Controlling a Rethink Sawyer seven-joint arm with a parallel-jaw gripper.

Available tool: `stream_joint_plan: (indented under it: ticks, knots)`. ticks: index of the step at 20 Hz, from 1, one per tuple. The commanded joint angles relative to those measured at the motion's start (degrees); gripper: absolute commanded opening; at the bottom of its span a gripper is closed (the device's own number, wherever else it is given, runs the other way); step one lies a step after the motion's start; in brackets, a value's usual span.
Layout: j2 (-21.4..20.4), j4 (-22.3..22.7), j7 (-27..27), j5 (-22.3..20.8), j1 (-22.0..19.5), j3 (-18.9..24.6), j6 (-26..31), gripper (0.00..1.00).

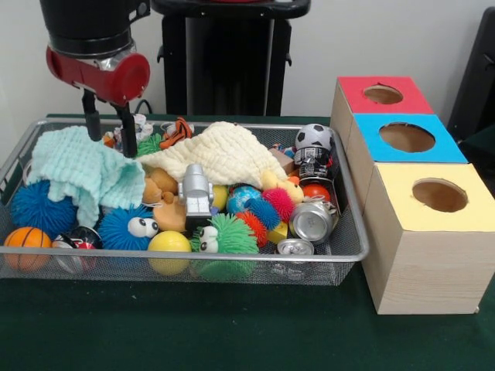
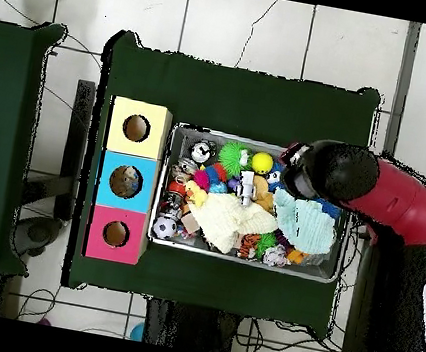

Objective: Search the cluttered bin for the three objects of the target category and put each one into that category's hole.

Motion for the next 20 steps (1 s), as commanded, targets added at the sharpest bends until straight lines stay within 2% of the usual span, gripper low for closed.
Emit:
stream_joint_plan:
  ticks: [1,5,12,20]
  knots:
    - [2.85,11.4,-16.47,-7.97,-2.54,7.26,-8.4,1.0]
    - [3.15,13.1,-15.12,-9.81,-4.26,8.17,-10.3,1.0]
    - [1.83,13.89,-13.96,-12.88,-6.53,9.14,-9.47,1.0]
    - [4.47,13.32,-14.21,-16.9,-9.44,10.52,-11.4,1.0]
